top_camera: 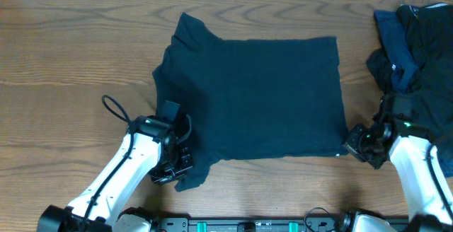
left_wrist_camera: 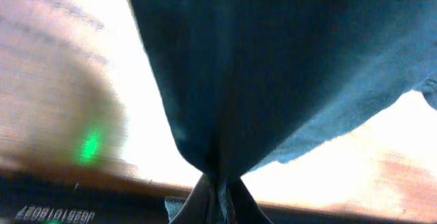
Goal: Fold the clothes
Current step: 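Lift the bottom hem with both grippers and fold it up toward the collar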
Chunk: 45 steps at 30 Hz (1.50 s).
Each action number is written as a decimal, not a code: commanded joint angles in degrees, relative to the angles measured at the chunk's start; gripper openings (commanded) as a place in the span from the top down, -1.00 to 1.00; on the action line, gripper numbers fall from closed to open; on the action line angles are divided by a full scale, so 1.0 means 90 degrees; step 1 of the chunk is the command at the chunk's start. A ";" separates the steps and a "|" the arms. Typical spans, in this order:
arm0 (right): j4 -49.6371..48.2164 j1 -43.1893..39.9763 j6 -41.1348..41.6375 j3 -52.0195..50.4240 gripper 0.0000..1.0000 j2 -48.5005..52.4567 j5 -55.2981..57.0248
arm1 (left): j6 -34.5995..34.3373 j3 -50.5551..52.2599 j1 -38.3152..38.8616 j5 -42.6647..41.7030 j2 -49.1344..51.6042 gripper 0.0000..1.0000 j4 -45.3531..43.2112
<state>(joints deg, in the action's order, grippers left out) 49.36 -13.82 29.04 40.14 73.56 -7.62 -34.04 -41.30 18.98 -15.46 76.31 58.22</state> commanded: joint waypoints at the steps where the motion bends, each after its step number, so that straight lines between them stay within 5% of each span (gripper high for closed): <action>1: 0.0182 -0.0073 -0.0095 0.0253 0.98 -0.0301 0.0282 | 0.0114 -0.0114 0.0007 0.0124 -0.0155 0.88 0.0318; 14: 0.0355 -0.0070 -0.0092 0.0262 0.98 -0.0493 0.0318 | 0.0160 -0.0857 0.0007 0.0437 -0.0566 0.88 0.1277; 20: 0.0005 -0.0070 -0.0017 0.0282 0.98 -0.0430 0.0214 | 0.0306 -0.1579 -0.0092 0.1409 -0.0357 0.88 0.1258; 45: -0.2635 0.0202 0.0248 0.0279 0.97 0.1455 -0.0226 | 0.0952 -0.1870 -0.0503 0.1472 0.0500 0.88 -0.1489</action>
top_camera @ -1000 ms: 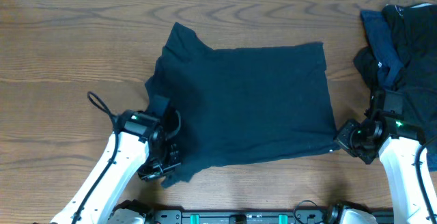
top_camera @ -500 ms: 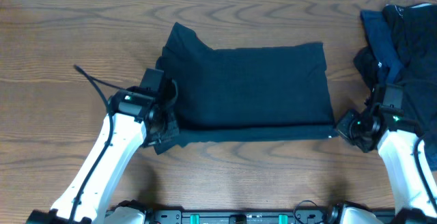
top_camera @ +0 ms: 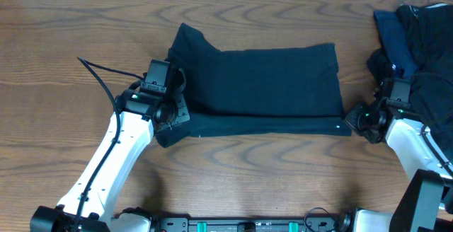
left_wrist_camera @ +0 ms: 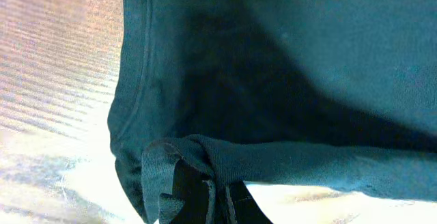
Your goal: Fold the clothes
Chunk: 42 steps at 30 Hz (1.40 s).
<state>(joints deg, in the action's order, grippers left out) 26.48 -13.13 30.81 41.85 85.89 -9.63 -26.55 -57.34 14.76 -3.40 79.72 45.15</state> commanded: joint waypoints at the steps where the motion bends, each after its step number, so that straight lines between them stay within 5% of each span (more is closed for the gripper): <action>1: -0.0138 0.0155 0.0053 0.0090 0.98 0.0095 -0.0005 | 0.0119 -0.0087 -0.0034 0.0158 0.0175 0.88 -0.0056; 18: -0.0685 0.0301 0.0053 0.0090 0.97 0.0126 0.0066 | 0.0114 -0.0083 -0.0034 0.1171 0.0845 0.88 -0.0321; 42: -0.1467 0.0772 0.0070 0.0090 0.97 0.0255 0.0427 | 0.0085 -0.0083 -0.0039 0.1460 0.0848 0.88 -0.0478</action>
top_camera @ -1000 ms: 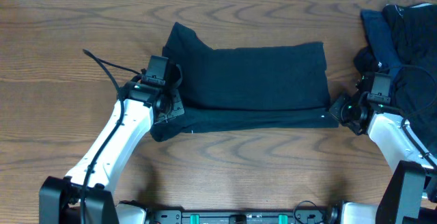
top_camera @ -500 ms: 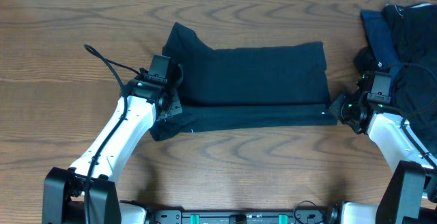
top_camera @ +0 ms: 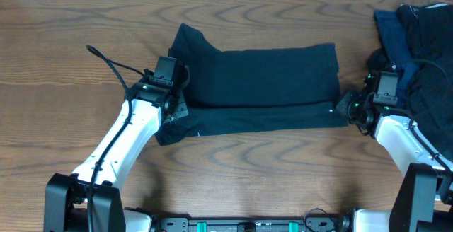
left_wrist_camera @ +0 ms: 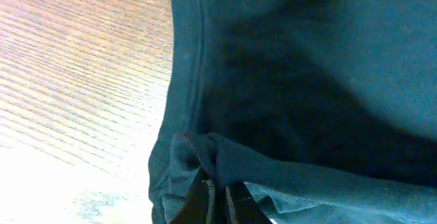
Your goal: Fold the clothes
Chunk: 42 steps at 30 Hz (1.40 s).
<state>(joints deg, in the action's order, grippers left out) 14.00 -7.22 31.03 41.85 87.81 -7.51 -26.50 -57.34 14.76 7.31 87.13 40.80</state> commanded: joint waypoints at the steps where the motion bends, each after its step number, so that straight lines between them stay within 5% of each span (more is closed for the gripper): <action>1: -0.0119 0.0143 0.0046 0.0090 0.98 0.0041 0.0192 | 0.0080 -0.0083 -0.0039 0.0272 0.0024 0.88 0.0005; 28: -0.0585 0.0311 -0.0053 0.0090 0.97 0.0619 0.0736 | 0.0032 0.0221 -0.0039 0.0291 0.0180 0.87 -0.0629; 30: -0.0648 0.0311 -0.0066 0.0090 0.96 0.0619 0.0736 | 0.0034 0.0221 -0.0039 0.0291 0.0180 0.56 -0.0673; 32: -0.0777 0.0311 -0.0219 0.0090 0.88 0.0617 0.0733 | 0.0034 0.0221 -0.0039 0.0294 0.0180 0.03 -0.0748; 36: -0.0930 0.0308 -0.0308 0.0153 0.65 0.0614 0.0712 | 0.0036 0.0182 -0.0039 0.0289 0.0155 -0.35 -0.1073; 42: -0.0644 0.0311 -0.1324 0.0867 -0.07 0.0607 0.0253 | 0.0036 -0.0211 -0.0039 0.0257 -0.0289 -0.46 -0.1064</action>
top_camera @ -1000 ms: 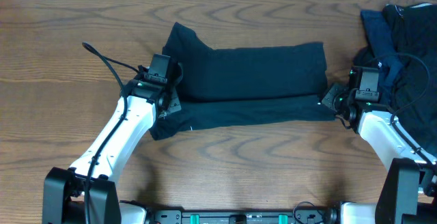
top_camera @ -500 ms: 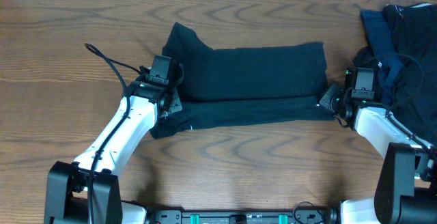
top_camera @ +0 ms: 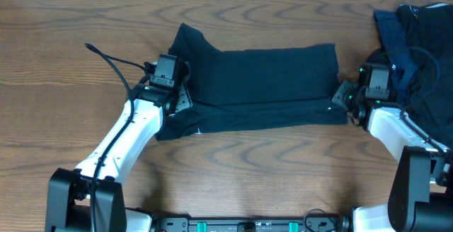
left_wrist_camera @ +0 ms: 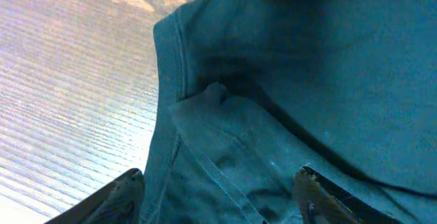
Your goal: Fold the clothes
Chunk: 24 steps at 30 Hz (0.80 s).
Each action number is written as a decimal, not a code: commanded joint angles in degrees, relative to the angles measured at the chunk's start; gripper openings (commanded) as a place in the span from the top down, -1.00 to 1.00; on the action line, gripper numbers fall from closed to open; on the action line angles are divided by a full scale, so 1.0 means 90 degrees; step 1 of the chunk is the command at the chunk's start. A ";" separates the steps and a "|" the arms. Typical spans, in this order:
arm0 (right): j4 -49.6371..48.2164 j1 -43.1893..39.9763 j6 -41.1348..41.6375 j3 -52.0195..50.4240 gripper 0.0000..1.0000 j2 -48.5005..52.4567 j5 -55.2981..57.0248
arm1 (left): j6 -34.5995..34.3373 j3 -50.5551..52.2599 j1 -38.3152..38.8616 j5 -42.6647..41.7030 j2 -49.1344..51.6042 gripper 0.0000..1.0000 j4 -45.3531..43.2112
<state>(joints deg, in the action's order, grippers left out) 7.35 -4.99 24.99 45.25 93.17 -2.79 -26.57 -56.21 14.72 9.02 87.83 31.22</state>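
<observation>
A dark navy T-shirt (top_camera: 262, 83) lies folded into a wide band in the middle of the table, one sleeve sticking out at the far left. My left gripper (top_camera: 175, 96) is over its left end. In the left wrist view this gripper (left_wrist_camera: 218, 179) is open, fingers (left_wrist_camera: 126, 186) wide apart, with a crumpled fold of the shirt (left_wrist_camera: 225, 128) lying loose between them. My right gripper (top_camera: 345, 97) is at the shirt's right edge; whether it grips the cloth is not visible.
A heap of other dark clothes (top_camera: 417, 41) lies at the far right of the wooden table (top_camera: 71, 48), right behind the right arm. A black cable (top_camera: 106, 55) loops off the left arm.
My left gripper has opened and let go of the shirt's corner, which now rests on the layer below. The right gripper has shifted slightly farther back along the right edge.
At first the shirt lay spread flat, with my grippers at its two near corners and the left shut on cloth. Then the near hem was halfway up over the shirt, then farther back. Now the shirt is a folded band and the left gripper is open.
</observation>
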 commanded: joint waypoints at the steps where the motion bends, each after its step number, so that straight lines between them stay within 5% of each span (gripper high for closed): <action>1: 0.0311 0.0063 -0.0787 0.0685 -0.10 0.0012 -0.0406 | 0.0039 -0.0352 -0.0034 0.0046 -0.0491 -0.46 0.0022; 2: 0.0580 0.0066 -0.0918 0.0901 -0.10 0.0012 -0.0576 | 0.0039 -0.0352 -0.0034 0.0012 -0.0600 -0.40 0.0068; 4: 0.1253 0.0100 -0.1246 0.1379 0.01 0.0012 -0.1008 | 0.0036 -0.0352 -0.0034 -0.0180 -0.0826 0.38 0.0304; 6: 0.1870 0.0231 -0.1564 0.1790 0.18 0.0012 -0.1290 | -0.0058 -0.0352 -0.0034 -0.0284 -0.0933 0.88 0.0619; 13: 0.2977 0.1418 -0.1928 0.2344 0.92 0.0022 -0.1394 | -0.0279 -0.0338 -0.0034 -0.0284 -0.0838 0.88 0.1564; 24: 0.3271 0.2951 -0.2113 0.2334 0.97 0.0974 -0.0877 | -0.0471 -0.0228 -0.0034 -0.0287 0.0143 0.88 0.1253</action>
<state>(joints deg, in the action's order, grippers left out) 37.19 19.77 7.79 65.71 98.50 -13.65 -30.04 -58.74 14.72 6.37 86.43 42.74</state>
